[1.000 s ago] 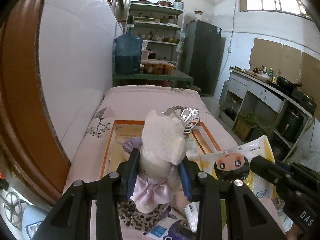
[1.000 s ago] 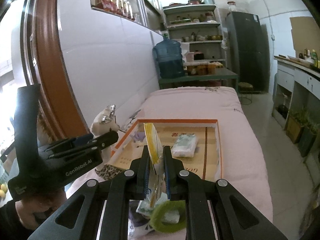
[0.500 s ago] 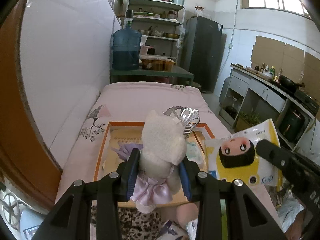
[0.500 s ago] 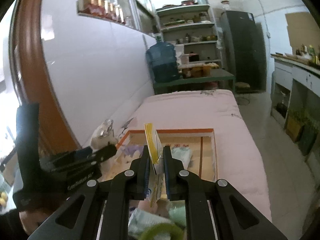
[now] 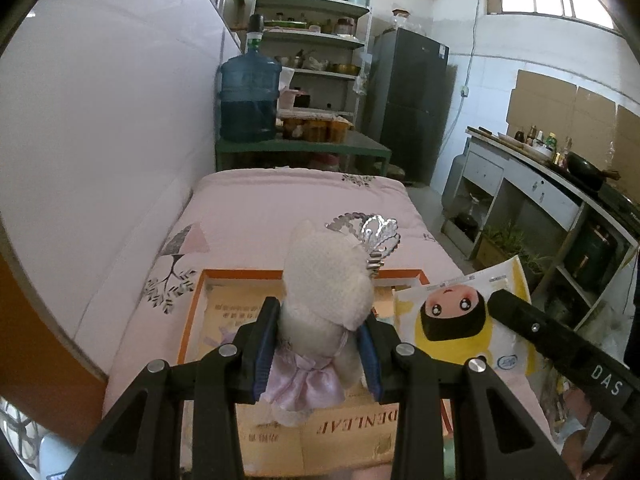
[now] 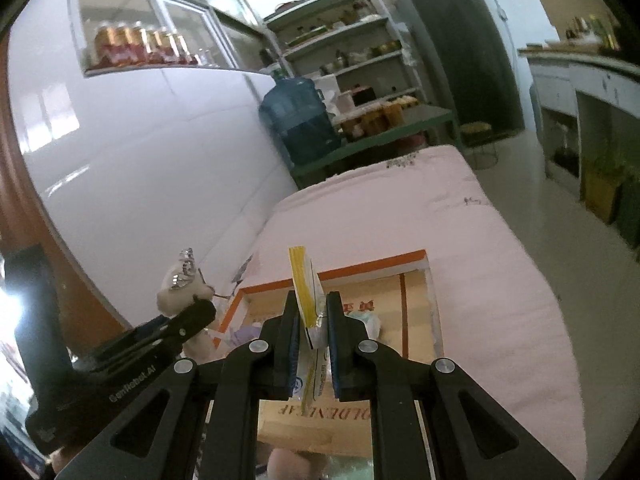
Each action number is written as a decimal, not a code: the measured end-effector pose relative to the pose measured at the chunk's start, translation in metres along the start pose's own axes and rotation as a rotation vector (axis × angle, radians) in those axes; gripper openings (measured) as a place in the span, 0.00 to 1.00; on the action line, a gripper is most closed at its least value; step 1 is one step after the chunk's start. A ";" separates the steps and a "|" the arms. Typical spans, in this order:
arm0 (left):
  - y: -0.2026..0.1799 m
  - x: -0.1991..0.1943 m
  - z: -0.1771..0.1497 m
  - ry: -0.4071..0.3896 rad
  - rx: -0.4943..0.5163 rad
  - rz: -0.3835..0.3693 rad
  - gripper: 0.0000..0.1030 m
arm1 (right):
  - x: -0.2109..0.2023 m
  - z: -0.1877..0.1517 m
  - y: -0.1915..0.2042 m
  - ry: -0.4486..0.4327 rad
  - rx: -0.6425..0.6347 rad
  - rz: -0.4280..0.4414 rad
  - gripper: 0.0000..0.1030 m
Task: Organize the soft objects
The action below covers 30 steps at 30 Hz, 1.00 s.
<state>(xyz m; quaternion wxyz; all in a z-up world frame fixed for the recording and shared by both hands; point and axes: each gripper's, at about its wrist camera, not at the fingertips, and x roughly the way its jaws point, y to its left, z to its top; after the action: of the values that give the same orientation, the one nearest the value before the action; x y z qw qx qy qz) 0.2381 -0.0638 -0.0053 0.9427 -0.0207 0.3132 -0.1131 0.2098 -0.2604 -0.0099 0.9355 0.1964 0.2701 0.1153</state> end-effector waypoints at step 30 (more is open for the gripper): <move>0.010 0.116 0.008 0.180 -0.034 -0.008 0.37 | 0.082 -0.003 -0.058 0.167 0.229 0.115 0.15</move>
<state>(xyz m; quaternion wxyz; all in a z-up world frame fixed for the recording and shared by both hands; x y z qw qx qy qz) 0.3350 -0.0810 -0.0682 0.9098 -0.0275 0.3985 -0.1129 0.2817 -0.2846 -0.0749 0.8732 0.3067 0.3464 0.1532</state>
